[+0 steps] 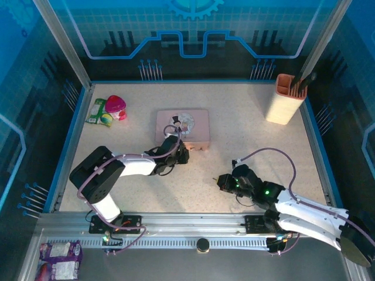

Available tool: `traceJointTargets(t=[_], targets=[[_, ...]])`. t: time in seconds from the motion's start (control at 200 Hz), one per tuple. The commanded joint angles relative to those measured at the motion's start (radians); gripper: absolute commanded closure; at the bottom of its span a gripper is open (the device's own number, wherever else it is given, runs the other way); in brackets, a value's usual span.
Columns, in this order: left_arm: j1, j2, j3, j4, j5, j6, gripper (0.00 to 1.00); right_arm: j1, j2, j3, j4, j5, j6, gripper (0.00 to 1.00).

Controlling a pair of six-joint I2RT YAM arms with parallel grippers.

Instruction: Unlock the padlock with the key

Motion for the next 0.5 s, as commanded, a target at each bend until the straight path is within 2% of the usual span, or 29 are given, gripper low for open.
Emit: traceJointTargets(t=[0.0,0.27,0.495], targets=[[0.029,-0.052,-0.049,0.001,0.008,-0.026,0.96,0.024,0.054,0.041,0.082,-0.004,0.015,1.00],[0.058,-0.102,-0.058,-0.057,0.091,-0.017,0.98,0.079,0.224,0.086,0.189,0.016,0.040,1.00],[0.057,-0.126,-0.051,-0.041,0.218,-0.120,0.98,0.082,0.279,0.055,0.285,0.008,0.090,1.00]])
